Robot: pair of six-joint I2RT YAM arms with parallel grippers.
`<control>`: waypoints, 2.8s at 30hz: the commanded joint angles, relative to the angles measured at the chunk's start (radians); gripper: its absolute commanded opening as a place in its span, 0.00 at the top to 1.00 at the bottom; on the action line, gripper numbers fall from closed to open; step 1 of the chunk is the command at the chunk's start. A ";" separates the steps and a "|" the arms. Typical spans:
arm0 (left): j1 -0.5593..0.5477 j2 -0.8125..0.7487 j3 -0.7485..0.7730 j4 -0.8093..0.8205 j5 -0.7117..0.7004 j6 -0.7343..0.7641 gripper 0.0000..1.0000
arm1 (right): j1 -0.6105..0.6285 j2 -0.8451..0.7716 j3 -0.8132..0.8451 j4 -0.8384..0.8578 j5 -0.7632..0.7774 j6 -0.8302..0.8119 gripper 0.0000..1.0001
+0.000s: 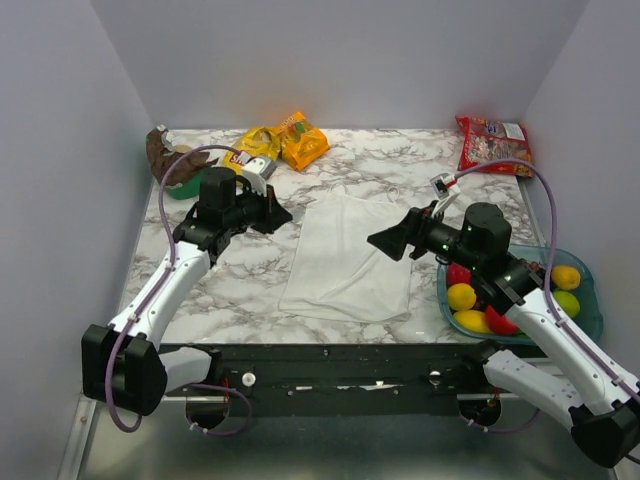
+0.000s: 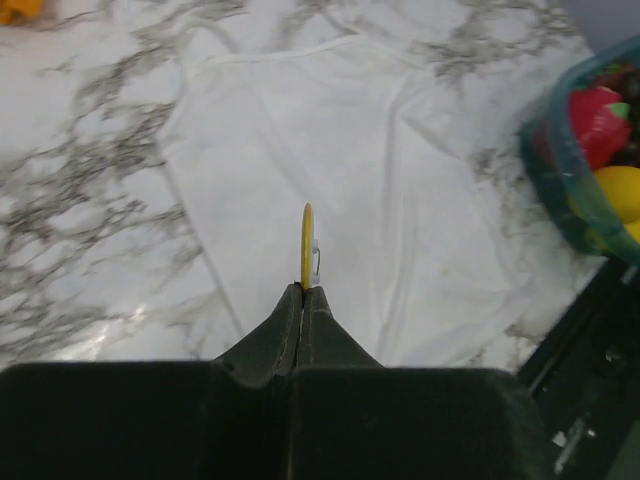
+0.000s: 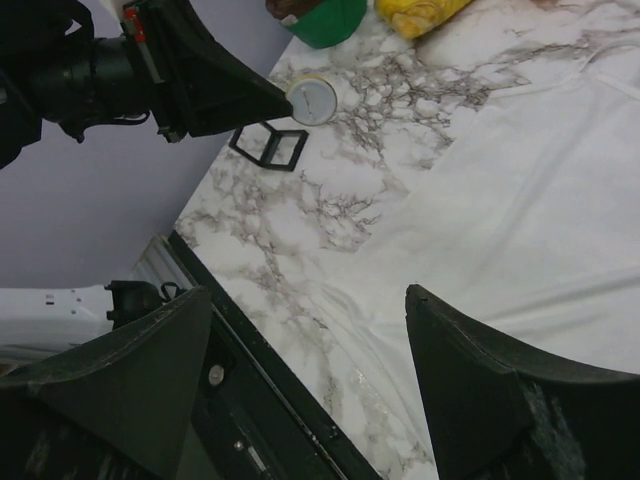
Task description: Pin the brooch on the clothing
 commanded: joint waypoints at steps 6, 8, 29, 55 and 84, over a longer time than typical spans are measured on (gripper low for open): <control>-0.138 -0.069 -0.058 0.216 0.395 -0.164 1.00 | 0.022 -0.061 -0.039 0.032 -0.100 -0.017 0.14; -0.151 -0.066 -0.067 0.266 0.457 -0.223 1.00 | 0.022 -0.075 -0.061 0.058 -0.108 -0.039 0.14; -0.221 0.026 -0.055 0.273 0.562 -0.274 1.00 | 0.022 0.090 -0.028 0.124 -0.226 -0.191 0.20; -0.254 0.043 -0.041 0.221 0.562 -0.238 1.00 | 0.037 0.216 -0.031 0.285 -0.387 -0.143 0.57; -0.275 0.030 -0.045 0.224 0.545 -0.234 1.00 | 0.049 0.207 -0.108 0.314 -0.416 -0.100 0.63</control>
